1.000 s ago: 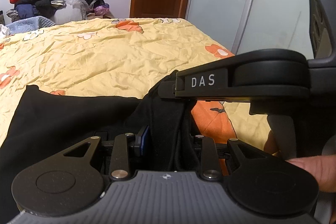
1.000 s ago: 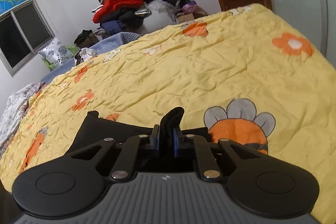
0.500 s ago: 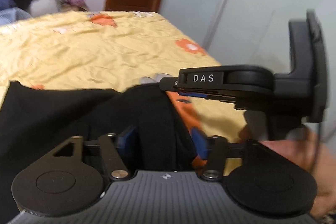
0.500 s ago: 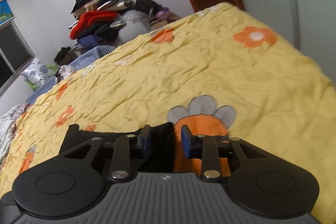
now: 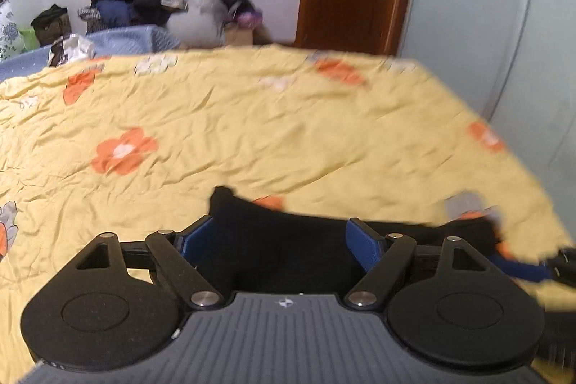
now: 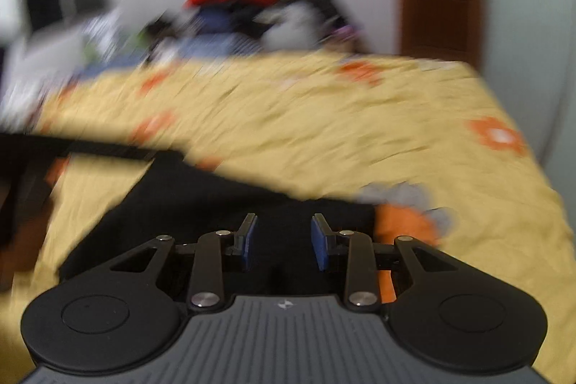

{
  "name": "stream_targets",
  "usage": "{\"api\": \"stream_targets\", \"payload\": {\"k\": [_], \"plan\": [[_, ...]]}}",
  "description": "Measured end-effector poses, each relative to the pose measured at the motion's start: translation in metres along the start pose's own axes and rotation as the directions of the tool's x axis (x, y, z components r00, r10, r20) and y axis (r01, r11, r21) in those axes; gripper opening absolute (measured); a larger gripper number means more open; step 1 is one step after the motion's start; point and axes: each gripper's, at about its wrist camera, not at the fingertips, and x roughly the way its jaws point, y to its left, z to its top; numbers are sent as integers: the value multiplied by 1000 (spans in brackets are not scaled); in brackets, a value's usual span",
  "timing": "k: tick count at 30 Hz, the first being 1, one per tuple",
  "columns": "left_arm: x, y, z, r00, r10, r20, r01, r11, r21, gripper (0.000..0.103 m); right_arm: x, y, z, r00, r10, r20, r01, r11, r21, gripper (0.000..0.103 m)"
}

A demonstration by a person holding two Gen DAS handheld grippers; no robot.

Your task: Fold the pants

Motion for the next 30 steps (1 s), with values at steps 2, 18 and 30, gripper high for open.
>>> {"api": "stream_targets", "payload": {"k": [2,18,30], "plan": [[14,4,-1,999,-2,-48,4,1000,31,81,14,13,-11,996,-39,-76,32,996,-85,31],[48,18,1,993,95,-69,-87,989,120,82,47,-3,-3,972,-220,-79,212,972,-99,88],[10,107,-29,885,-389,-258,384,921,-71,90,-25,-116,-55,952,296,83,-294,799,524,88]]}}
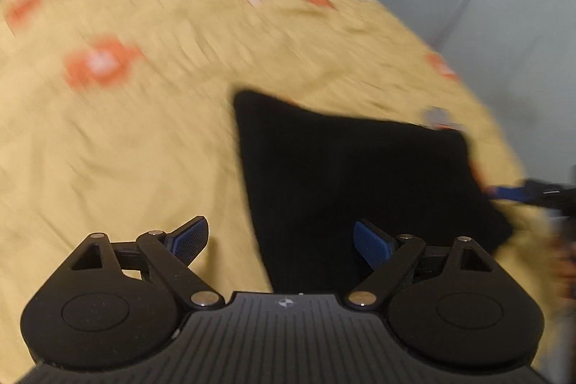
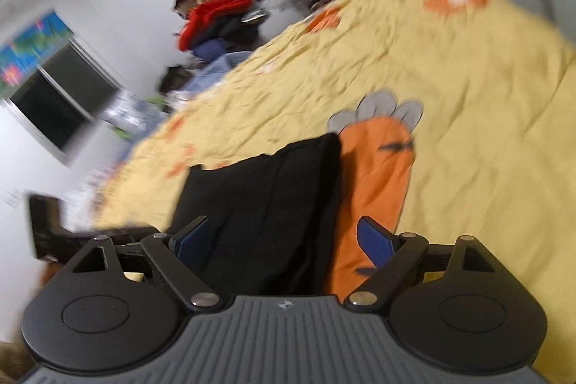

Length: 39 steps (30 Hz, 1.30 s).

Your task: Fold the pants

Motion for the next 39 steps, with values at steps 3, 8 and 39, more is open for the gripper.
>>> {"api": "stream_targets", "payload": {"k": [3,8,39], "plan": [[9,23,-6,993,-113,-40,108,988,-111,90,11,-14,2,997,38,-67,-35,998,48,88],[14,41,-5,968,-250,-7,245,954,-173,94,27,-23,6,984,133,-122,-120,987,105,90],[-50,68,13,948,-210,239,267,934,-238,17,101,111,26,981,148,-126,-164,977,-133,27]]}}
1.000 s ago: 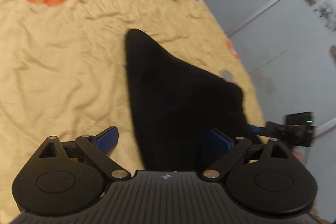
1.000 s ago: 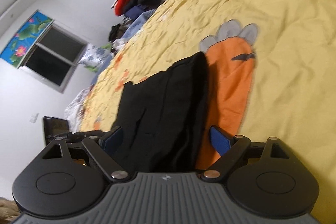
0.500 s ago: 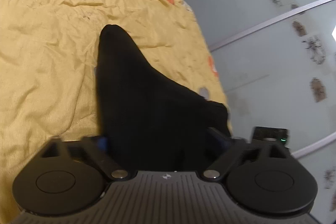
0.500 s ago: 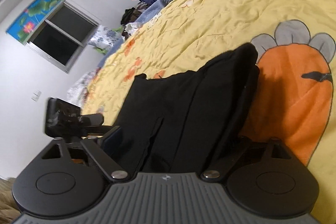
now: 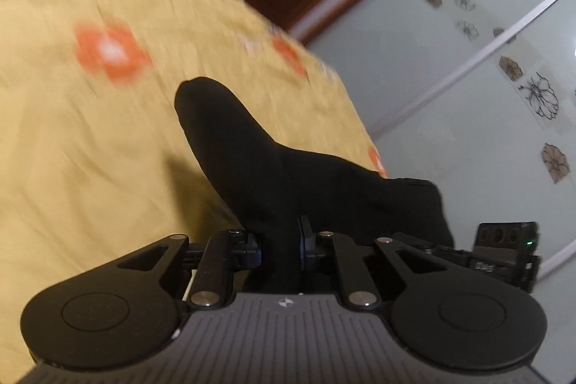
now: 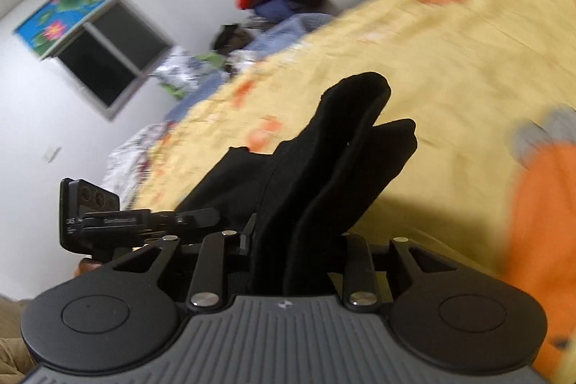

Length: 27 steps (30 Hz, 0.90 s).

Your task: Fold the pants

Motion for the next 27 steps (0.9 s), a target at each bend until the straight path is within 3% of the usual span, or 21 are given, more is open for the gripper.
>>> {"api": "stream_targets", "payload": {"k": [5,8,10,12,13,14,15,17,18,19,20,21,23,24,25,26,27], "plan": [[-40,19,36,986,157,54,-159,986,40,18,57,17,32,996,90,-1,-90,996,-5,27],[-39,36,48,961,271,64,-275,960,63,19,100,11,43,996,89,-29,-88,996,30,27],[-26,50,50,938,344,49,-347,935,74,21,131,7,44,996,43,-74,-41,999,25,27],[-10,59,48,900,434,24,-434,894,113,29,155,5,41,991,-49,-121,54,998,37,33],[-9,60,45,874,485,30,-484,866,124,48,161,7,40,982,-137,-128,138,990,-2,39],[-15,61,40,860,508,55,-511,851,126,52,160,12,37,971,-208,-117,203,978,-53,50],[-22,57,35,837,539,96,-547,828,125,55,156,18,31,964,-250,-88,243,966,-89,51],[-36,48,27,781,599,175,-623,769,143,72,135,28,23,947,-322,-4,319,939,-133,52],[-41,41,26,751,626,209,-657,738,151,76,126,37,19,918,-391,62,396,903,-167,53],[-47,34,22,725,647,237,-685,712,154,79,117,49,14,875,-466,134,484,846,-222,54],[-49,24,21,713,652,258,-697,699,161,79,111,65,5,836,-508,208,548,785,-288,54],[-54,15,15,719,637,276,-690,703,174,80,107,80,-3,839,-488,241,544,768,-338,54],[-52,0,7,742,605,288,-667,709,229,92,107,99,-15,910,-364,199,415,813,-408,56],[-44,-6,4,737,606,298,-674,689,266,96,113,103,-20,936,-323,140,352,841,-411,56],[-34,-9,1,705,636,313,-709,638,300,94,123,102,-23,941,-325,93,334,850,-407,56],[-25,-10,0,646,691,324,-763,565,315,90,135,99,-26,929,-364,60,356,841,-408,55],[-17,-10,-1,588,742,322,-806,502,315,85,146,91,-27,903,-427,46,408,821,-399,55]]}}
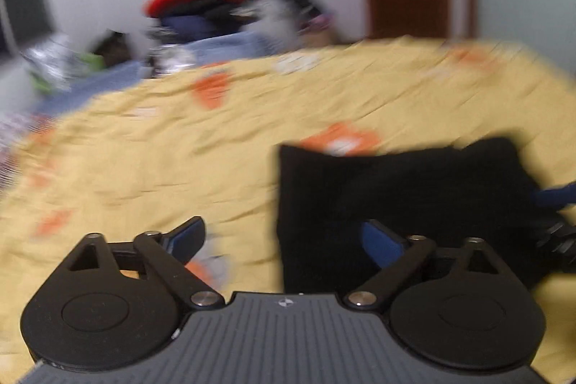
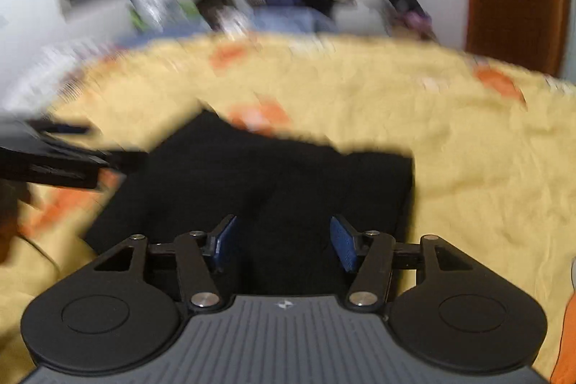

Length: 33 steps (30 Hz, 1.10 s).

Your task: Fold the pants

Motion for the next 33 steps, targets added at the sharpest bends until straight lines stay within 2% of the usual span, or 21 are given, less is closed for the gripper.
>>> {"api": "stream_targets", "payload": {"k": [1,2,3,4,5,6,7,10,12,15,18,22,26,33], "plan": [[-4,-2,0,999,47,-26,-46,999,16,85,4,-5,-4,998,-60,-19,60,998,23,56],[-11,-3,-3,999,46,-18,-46,999,25,87,-2,-8,-8,994,-107,-9,108,993,58,58],[-20,-4,-7,1000,29,7,-29,999,22,89,-14,-8,-11,994,-110,19,108,990,93,58],[-32,-3,-13,1000,5,30,-5,1000,1,96,-25,-4,-14,994,-96,50,89,987,134,63],[-42,-3,-20,999,-23,43,25,999,-28,101,-37,-1,-18,994,-80,78,65,982,179,82],[-51,-2,-27,997,-58,54,62,996,-65,101,-49,4,-24,992,-73,105,49,974,220,100],[-58,-2,-35,995,-81,61,87,991,-103,101,-57,12,-30,989,-72,130,40,970,239,103],[-77,-10,-62,989,-118,91,133,973,-186,101,-76,40,-46,978,-83,191,44,979,198,103],[-83,-14,-81,988,-118,102,137,968,-209,99,-80,62,-57,980,-102,173,76,986,151,103],[-83,-21,-108,991,-73,114,96,973,-211,101,-74,79,-76,976,-156,150,140,984,109,103],[-71,-24,-124,991,-101,86,117,972,-204,101,-63,78,-92,980,-172,104,160,980,115,103],[-58,-27,-134,996,-79,50,87,979,-186,101,-60,74,-109,971,-220,88,206,967,151,103],[-55,-24,-136,996,-78,35,84,973,-217,102,-58,71,-116,973,-209,94,192,968,163,103],[-57,-30,-138,999,-43,33,48,980,-194,103,-56,75,-119,972,-207,107,190,971,148,103]]}}
